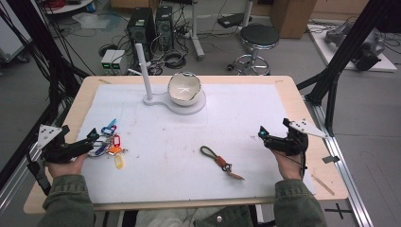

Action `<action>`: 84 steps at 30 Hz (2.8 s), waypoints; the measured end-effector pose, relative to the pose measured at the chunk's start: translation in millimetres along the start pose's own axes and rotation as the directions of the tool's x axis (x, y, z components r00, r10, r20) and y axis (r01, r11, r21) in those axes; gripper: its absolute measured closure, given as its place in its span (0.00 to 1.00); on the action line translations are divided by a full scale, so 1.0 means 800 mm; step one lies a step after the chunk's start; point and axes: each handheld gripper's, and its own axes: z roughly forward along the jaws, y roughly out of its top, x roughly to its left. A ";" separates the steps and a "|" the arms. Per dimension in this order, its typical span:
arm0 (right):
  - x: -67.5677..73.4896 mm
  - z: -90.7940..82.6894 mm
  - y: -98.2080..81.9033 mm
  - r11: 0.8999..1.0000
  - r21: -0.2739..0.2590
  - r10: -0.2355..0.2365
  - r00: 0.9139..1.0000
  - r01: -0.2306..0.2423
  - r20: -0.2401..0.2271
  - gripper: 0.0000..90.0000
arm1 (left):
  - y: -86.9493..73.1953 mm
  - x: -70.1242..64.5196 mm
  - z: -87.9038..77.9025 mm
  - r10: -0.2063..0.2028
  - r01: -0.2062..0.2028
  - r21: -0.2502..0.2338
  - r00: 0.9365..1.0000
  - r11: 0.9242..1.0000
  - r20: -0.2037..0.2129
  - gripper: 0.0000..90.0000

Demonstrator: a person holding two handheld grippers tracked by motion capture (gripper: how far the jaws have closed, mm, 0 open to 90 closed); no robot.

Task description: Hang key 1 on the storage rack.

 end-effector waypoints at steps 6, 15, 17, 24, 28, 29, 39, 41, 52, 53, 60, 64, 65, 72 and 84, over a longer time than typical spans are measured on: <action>-0.001 -0.001 0.001 1.000 0.011 0.014 1.000 -0.014 -0.002 0.01 | -0.001 0.000 0.001 -0.004 0.004 0.004 1.000 1.000 0.003 0.02; -0.002 0.000 0.003 0.999 0.030 0.031 1.000 -0.030 -0.004 0.01 | -0.001 0.000 0.002 0.000 0.000 0.014 1.000 1.000 0.013 0.02; -0.001 0.001 0.004 0.999 0.042 0.029 1.000 -0.028 -0.009 0.01 | -0.001 0.000 0.003 0.001 -0.001 0.017 1.000 1.000 0.012 0.02; 0.006 0.004 0.006 0.998 0.067 0.009 1.000 -0.007 -0.020 0.01 | -0.002 0.000 0.003 -0.001 0.001 0.023 1.000 1.000 0.011 0.02; 0.010 0.007 0.007 0.997 0.080 0.005 0.999 -0.002 -0.038 0.01 | -0.002 0.001 0.004 -0.004 0.004 0.023 1.000 1.000 0.013 0.02; 0.010 0.008 0.007 0.996 0.084 0.003 0.999 0.000 -0.040 0.01 | -0.002 0.001 0.004 -0.004 0.004 0.023 1.000 1.000 0.013 0.02; 0.020 0.017 0.008 0.992 0.130 0.003 0.996 0.008 -0.084 0.01 | -0.002 0.000 0.005 0.006 -0.006 0.019 1.000 1.000 0.012 0.02; 0.025 0.019 0.009 0.990 0.139 -0.002 0.996 0.015 -0.094 0.01 | -0.002 0.001 0.005 0.004 -0.005 0.018 1.000 1.000 0.012 0.02; 0.041 0.030 0.009 0.982 0.183 -0.021 0.988 0.049 -0.152 0.01 | -0.003 0.002 0.007 0.007 -0.007 0.033 1.000 0.999 0.015 0.02; 0.041 0.030 0.009 0.982 0.183 -0.021 0.988 0.049 -0.152 0.01 | -0.003 0.002 0.007 0.007 -0.007 0.033 1.000 0.999 0.014 0.02; 0.057 0.040 0.007 0.970 0.227 -0.036 0.977 0.085 -0.210 0.01 | -0.003 0.002 0.008 0.007 -0.007 0.034 1.000 0.999 0.015 0.02; 0.062 0.043 0.006 0.967 0.237 -0.040 0.973 0.095 -0.227 0.01 | -0.003 0.002 0.008 0.005 -0.006 0.034 1.000 0.999 0.015 0.02; 0.064 0.043 0.006 0.966 0.239 -0.041 0.972 0.098 -0.233 0.01 | -0.003 0.002 0.008 0.005 -0.005 0.034 1.000 0.999 0.015 0.02; 0.074 0.047 0.004 0.959 0.260 -0.039 0.965 0.109 -0.261 0.01 | -0.003 0.002 0.008 0.004 -0.005 0.035 1.000 0.999 0.018 0.02; 0.089 0.054 0.000 0.943 0.298 -0.051 0.949 0.149 -0.312 0.01 | -0.003 0.002 0.009 0.003 -0.004 0.039 1.000 0.999 0.022 0.02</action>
